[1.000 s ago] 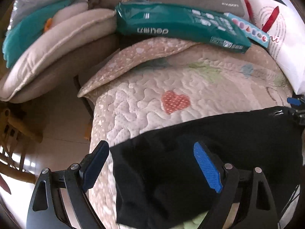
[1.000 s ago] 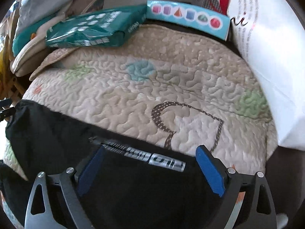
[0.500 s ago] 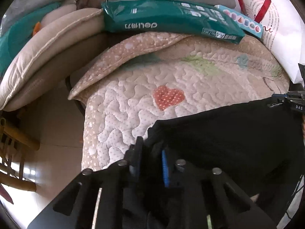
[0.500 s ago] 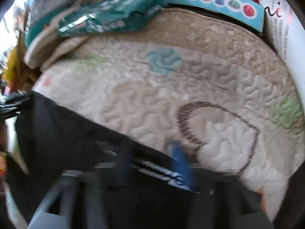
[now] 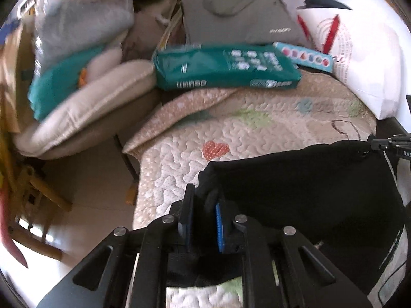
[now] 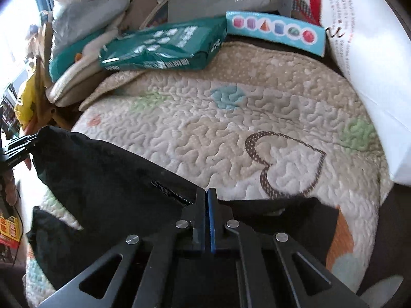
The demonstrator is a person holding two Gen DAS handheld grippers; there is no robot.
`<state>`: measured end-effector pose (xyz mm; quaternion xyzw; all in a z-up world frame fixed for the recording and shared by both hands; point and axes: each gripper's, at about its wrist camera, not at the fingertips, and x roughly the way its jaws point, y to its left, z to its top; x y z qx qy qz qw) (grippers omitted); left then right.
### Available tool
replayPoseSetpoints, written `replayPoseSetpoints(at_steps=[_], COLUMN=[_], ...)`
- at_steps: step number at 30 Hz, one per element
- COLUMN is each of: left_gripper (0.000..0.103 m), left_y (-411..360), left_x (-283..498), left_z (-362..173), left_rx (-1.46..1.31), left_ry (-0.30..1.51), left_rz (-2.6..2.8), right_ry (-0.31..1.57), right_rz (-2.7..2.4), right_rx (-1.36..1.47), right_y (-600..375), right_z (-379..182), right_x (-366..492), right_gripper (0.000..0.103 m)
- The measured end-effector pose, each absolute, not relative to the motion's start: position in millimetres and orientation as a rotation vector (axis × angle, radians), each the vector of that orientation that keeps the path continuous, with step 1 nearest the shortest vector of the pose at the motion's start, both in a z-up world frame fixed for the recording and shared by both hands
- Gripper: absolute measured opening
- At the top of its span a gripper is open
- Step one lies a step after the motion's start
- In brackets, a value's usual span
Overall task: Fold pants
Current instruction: 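Grasp the waistband with the left gripper while the right gripper grasps it too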
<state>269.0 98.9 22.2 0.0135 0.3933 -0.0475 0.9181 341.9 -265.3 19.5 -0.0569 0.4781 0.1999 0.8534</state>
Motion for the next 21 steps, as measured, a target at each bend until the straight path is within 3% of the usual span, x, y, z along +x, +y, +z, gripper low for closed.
replayPoseSetpoints(at_steps=[8,18,20,21], left_gripper=[0.014,0.014,0.014,0.014], left_y=[72,31,32,32], left_x=[160,67,67,67], left_z=[51,9,6,7], left_rx=[0.116,0.208,0.193,0.189], left_ry=[0.698,0.751,0.755,0.750], left_rz=[-0.094,-0.108,-0.106,-0.103], right_ry=[0.994,1.081,1.056,1.041], right_rz=[0.420,0.330,0.290,0.267], right_rx=[-0.071,0.024,0.087,0.120], right_y=[-288,-306,-310,-311], right_z=[43,26,35,41], right_x=[244,182,196,207], right_gripper=[0.000,0.003,0.009,0.034])
